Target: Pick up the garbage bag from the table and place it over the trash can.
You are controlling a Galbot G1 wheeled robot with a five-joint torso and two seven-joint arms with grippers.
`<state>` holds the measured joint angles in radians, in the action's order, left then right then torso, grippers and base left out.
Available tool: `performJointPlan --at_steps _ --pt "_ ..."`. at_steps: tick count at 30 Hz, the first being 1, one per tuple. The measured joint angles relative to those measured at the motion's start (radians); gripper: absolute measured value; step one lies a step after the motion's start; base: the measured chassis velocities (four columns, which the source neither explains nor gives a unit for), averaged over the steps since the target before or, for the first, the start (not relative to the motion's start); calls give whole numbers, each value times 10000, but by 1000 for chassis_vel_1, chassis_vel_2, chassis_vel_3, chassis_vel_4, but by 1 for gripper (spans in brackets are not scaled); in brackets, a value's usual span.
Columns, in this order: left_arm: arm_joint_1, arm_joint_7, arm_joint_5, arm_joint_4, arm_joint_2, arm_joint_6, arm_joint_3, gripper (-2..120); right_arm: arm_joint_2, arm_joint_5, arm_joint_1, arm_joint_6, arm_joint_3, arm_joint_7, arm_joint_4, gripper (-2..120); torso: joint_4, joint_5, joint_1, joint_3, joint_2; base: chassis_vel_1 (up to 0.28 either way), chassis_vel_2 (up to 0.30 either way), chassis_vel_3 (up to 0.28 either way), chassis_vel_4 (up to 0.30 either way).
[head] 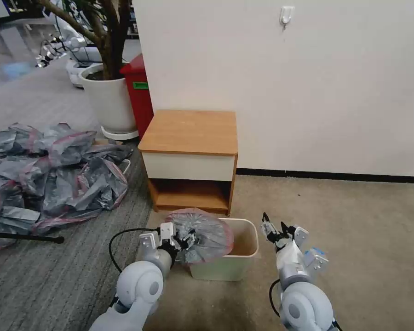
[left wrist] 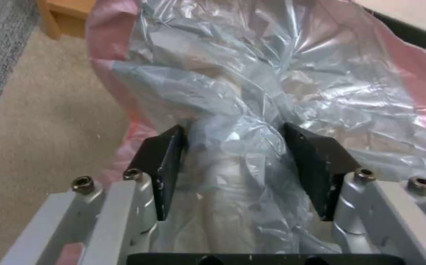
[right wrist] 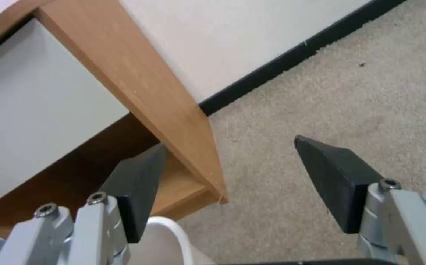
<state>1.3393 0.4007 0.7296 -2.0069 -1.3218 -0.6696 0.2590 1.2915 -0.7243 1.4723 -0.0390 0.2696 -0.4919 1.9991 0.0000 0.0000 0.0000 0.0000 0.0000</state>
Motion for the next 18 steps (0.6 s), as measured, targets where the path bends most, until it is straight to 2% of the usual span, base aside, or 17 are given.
performJointPlan --at_steps 7,18 --pt "-241 269 209 111 54 -126 -162 45 8 7 -54 10 -12 6 -57 70 0 0 0 0 0 0 0 0 0" --pt "-784 1175 861 371 115 -651 -548 35 24 13 -126 35 7 9 -221 70 0 1 0 0 0 0 0 0 0"
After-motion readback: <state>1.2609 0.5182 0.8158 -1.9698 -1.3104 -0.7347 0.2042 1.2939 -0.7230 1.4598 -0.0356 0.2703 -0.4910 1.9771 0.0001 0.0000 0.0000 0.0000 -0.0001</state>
